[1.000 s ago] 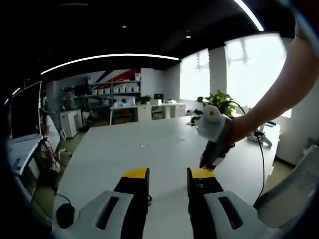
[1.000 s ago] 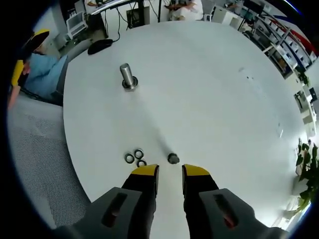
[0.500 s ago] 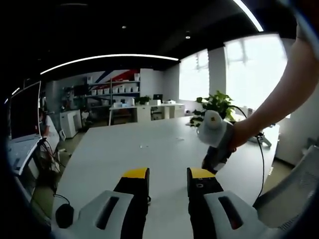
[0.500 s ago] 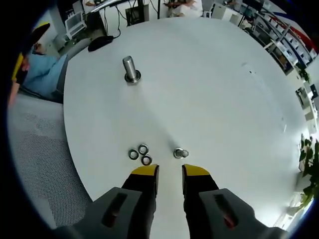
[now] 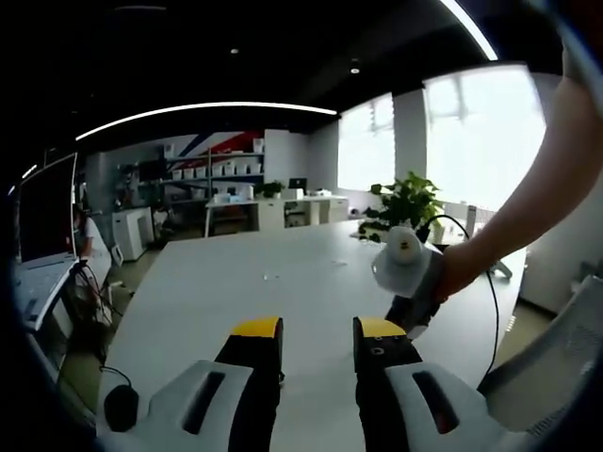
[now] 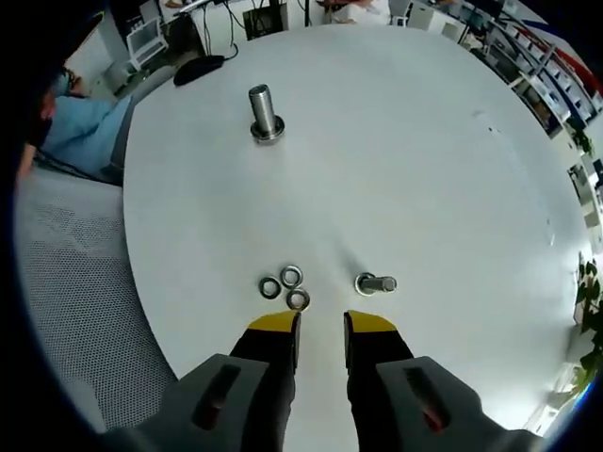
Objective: Place the washer onto the threaded stud by aligning its center hole with the stud, sliding it down to the base, and recovering from edge contact or off-axis alignment until the washer reaches the visible bottom stop.
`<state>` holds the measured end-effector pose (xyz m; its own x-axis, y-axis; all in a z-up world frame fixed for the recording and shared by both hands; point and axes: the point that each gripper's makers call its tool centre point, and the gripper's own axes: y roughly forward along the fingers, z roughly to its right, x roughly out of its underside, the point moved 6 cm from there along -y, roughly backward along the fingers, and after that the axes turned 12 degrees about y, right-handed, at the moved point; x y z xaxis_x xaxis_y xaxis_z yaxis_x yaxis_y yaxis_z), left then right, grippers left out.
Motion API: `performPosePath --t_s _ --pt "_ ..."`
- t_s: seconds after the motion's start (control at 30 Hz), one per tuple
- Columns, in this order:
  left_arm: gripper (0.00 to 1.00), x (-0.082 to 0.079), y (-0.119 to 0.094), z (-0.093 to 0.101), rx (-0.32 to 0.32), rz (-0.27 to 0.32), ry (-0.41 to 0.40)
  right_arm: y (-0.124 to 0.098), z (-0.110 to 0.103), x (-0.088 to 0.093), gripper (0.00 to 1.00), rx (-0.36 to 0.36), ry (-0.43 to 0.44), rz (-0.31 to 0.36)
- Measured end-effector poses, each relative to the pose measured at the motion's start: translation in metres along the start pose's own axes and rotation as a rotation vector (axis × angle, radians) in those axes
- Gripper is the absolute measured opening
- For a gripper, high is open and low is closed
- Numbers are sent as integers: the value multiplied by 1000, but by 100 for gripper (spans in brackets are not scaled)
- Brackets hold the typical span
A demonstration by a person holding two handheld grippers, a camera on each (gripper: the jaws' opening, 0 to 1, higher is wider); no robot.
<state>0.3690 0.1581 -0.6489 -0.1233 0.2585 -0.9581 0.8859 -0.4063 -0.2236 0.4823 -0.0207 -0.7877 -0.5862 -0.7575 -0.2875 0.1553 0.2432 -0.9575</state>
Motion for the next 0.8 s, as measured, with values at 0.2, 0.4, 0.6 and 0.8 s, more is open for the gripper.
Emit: performPosePath --t_s 0.2,0.4,0.6,0.8 --pt "28 0 0 0 -1 -3 -2 5 -5 1 20 -9 -8 -1" --pt "28 1 0 -1 -4 -4 -2 9 -7 2 20 -14 -12 3" --pt "28 1 0 -2 -9 -3 -4 12 -7 3 20 -18 1 10" --pt "28 1 -1 -3 -16 -4 -8 17 -10 5 20 -25 -6 1"
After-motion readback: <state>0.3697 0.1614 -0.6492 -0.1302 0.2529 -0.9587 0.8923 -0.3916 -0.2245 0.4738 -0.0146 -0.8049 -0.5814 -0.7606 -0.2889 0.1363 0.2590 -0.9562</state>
